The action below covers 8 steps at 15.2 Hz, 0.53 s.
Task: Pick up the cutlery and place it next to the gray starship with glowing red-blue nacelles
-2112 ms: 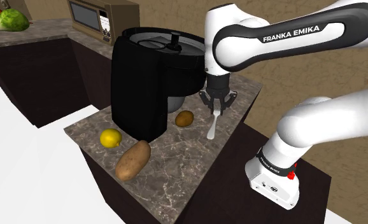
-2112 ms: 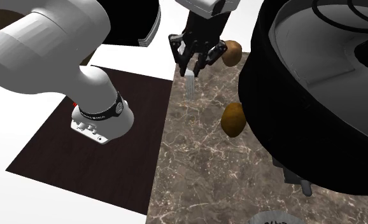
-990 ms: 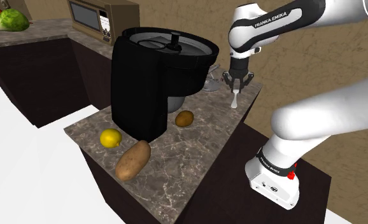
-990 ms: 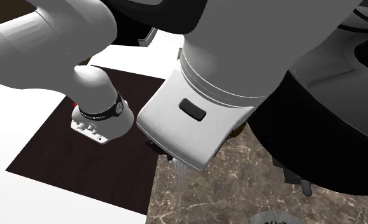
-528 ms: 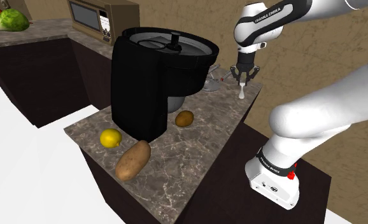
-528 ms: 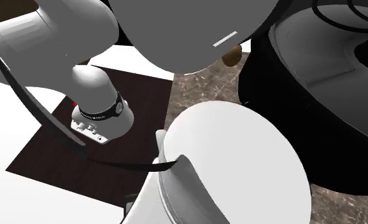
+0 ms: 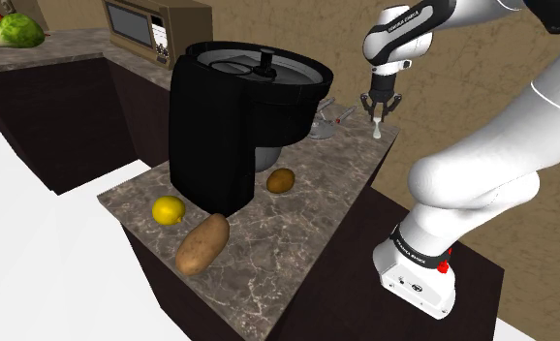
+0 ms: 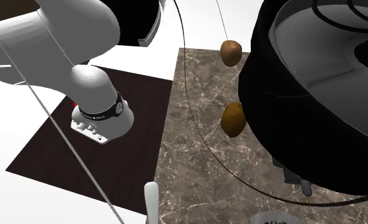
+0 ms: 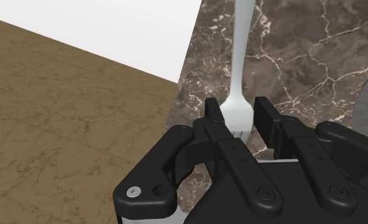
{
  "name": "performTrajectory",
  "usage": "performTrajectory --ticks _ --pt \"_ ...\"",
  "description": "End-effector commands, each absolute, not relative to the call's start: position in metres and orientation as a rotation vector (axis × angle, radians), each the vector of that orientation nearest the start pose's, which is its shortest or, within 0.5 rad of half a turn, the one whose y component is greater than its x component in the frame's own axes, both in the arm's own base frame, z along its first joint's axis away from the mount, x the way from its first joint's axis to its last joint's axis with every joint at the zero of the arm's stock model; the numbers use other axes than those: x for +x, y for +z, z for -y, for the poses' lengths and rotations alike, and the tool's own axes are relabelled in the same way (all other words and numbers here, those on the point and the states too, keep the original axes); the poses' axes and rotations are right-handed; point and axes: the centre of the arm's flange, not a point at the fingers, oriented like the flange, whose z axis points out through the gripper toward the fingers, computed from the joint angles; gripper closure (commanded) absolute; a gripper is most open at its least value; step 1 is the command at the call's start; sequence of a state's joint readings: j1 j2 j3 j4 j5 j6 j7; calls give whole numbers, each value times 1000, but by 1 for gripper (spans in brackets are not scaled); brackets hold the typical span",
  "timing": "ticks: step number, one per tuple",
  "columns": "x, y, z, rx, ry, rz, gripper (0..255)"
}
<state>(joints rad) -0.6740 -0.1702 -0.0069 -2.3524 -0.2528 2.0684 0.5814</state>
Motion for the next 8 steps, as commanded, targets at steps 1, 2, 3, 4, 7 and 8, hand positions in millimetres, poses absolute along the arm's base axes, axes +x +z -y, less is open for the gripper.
performTrajectory --ticks 1,2,3,4,7,8 --pt "356 383 311 -2826 207 -1786 255" --pt "356 378 311 -2826 207 -1786 255" --pt "356 372 311 -2826 207 -1786 255" --pt "356 367 311 -2826 207 -1786 255" --pt "356 351 311 -2826 207 -1786 255" --pt "356 346 311 -2826 207 -1786 255"
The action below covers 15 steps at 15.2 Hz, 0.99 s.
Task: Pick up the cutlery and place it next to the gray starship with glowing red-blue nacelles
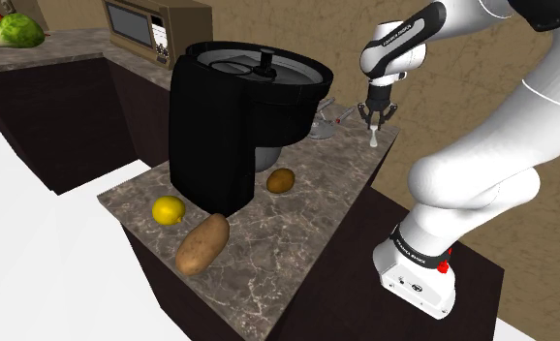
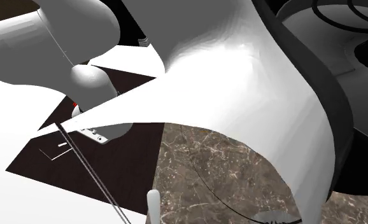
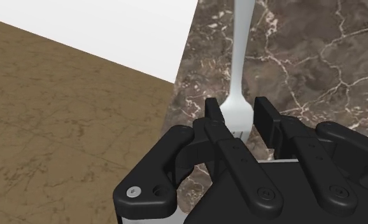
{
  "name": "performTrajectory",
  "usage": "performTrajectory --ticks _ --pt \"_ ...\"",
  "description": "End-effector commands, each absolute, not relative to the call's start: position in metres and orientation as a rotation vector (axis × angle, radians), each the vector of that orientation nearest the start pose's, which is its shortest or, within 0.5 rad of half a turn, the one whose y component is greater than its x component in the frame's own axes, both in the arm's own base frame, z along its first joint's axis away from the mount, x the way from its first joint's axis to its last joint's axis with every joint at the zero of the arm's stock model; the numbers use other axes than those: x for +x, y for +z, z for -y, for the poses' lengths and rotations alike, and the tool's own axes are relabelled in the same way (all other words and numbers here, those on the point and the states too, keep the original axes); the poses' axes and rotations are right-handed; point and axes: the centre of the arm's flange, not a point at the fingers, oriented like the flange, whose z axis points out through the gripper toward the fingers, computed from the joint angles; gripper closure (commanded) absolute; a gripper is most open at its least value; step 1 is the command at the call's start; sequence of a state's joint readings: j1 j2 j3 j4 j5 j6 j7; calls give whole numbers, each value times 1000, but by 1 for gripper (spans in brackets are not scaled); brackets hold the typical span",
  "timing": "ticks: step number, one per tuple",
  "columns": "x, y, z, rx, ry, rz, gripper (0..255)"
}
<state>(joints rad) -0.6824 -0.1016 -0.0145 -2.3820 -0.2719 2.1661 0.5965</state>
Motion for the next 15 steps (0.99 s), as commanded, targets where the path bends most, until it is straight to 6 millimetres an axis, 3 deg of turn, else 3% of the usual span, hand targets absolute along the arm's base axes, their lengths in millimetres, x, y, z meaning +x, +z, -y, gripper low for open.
performTrajectory --ticks 1,15 --pt "356 341 311 -2826 207 -1786 255" --pt "356 267 311 -2826 207 -1786 255"
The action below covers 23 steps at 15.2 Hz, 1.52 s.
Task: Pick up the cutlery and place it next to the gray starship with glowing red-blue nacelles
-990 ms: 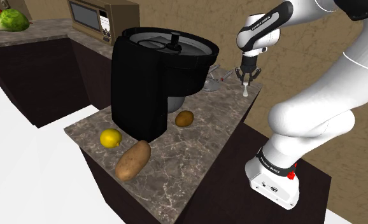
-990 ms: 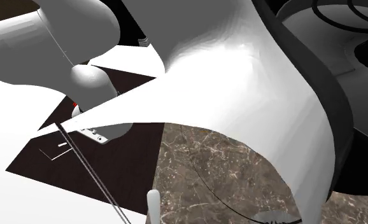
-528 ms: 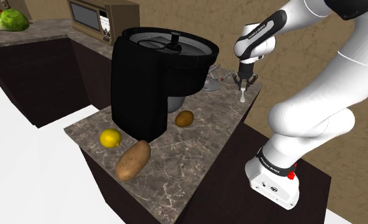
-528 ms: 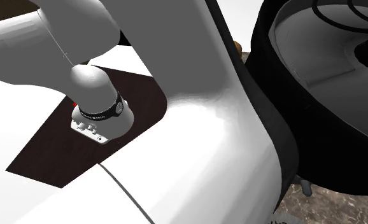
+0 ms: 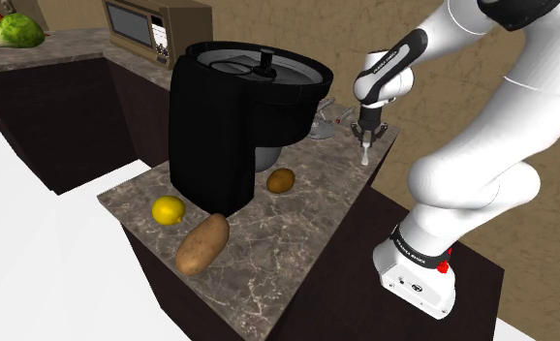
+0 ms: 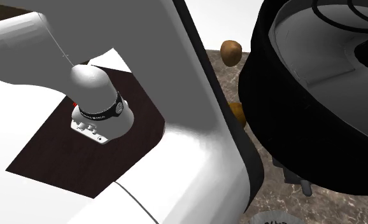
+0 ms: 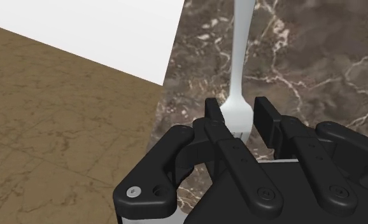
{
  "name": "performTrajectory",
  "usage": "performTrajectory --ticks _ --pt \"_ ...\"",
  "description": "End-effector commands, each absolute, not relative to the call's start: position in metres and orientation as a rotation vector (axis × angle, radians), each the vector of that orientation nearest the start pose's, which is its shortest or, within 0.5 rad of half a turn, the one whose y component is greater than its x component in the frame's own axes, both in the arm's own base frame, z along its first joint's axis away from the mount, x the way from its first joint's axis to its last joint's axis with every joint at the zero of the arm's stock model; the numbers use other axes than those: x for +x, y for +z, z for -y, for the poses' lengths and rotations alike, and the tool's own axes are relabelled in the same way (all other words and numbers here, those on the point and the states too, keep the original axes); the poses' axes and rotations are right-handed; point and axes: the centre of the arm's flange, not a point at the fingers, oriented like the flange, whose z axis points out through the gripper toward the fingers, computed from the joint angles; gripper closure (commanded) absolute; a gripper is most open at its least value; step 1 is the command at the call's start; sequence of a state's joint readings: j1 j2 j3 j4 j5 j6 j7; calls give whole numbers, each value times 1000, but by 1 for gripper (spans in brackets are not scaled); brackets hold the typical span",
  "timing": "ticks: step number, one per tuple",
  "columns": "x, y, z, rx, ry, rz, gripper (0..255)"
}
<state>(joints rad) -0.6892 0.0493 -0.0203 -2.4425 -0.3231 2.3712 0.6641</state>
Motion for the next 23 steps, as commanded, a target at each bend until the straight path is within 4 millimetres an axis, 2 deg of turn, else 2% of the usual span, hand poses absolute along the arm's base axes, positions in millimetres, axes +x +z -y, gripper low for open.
performTrajectory --ticks 1,6,14,15,20,23 --pt "356 262 311 -2826 207 -1786 255" --pt "356 237 311 -2826 207 -1786 255" --pt "356 237 311 -2826 207 -1786 255" --pt "356 237 311 -2826 207 -1786 0" --pt "356 237 311 -2826 207 -1786 0" --pt "364 276 306 -2826 207 -1786 0"
